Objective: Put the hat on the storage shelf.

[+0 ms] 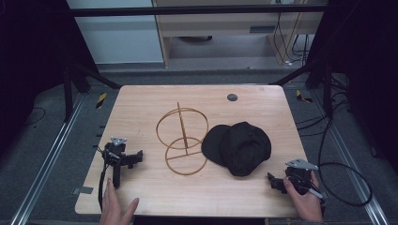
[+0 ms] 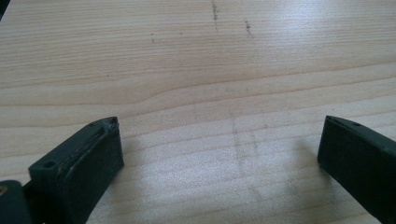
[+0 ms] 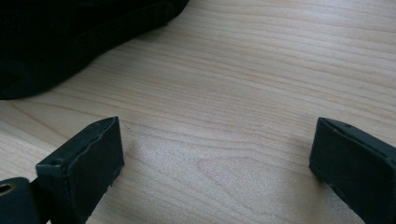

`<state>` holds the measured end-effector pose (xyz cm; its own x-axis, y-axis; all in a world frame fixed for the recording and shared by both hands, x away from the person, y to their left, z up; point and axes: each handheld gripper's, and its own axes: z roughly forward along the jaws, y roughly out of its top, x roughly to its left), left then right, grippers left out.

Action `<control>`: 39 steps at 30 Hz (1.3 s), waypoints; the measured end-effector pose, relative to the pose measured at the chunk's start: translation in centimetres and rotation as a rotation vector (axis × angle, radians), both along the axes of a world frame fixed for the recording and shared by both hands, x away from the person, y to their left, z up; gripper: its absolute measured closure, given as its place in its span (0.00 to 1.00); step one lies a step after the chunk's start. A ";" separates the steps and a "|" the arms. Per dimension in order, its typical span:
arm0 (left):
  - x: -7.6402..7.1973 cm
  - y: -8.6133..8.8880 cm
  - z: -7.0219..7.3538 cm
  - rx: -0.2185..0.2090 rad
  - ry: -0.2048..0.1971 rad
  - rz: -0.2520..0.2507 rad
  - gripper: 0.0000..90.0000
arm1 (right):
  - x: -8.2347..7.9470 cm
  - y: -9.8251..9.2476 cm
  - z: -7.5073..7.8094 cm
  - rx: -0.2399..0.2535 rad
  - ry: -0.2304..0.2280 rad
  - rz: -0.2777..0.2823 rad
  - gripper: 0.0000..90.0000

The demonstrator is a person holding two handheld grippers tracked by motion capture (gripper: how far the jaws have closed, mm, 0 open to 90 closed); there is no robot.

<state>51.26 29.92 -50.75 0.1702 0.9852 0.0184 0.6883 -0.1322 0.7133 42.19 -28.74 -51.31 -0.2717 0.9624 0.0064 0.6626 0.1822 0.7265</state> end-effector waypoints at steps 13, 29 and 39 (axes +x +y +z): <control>0.0 -0.5 0.0 -0.001 0.001 0.051 0.00 | 0.3 0.2 0.8 -0.004 0.018 0.032 0.09; -0.1 0.0 0.0 0.002 0.002 -0.007 0.00 | 2.8 2.4 11.1 -0.193 0.096 0.317 0.25; -0.3 0.0 0.0 0.001 0.003 -0.003 0.00 | 5.6 4.6 14.0 -0.231 0.131 0.448 0.32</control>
<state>51.01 29.96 -50.74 0.1728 0.9848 0.0187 0.6902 -0.1346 0.7110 47.77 -24.11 -37.30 -0.6685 0.7320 -0.1313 0.5652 0.6148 0.5501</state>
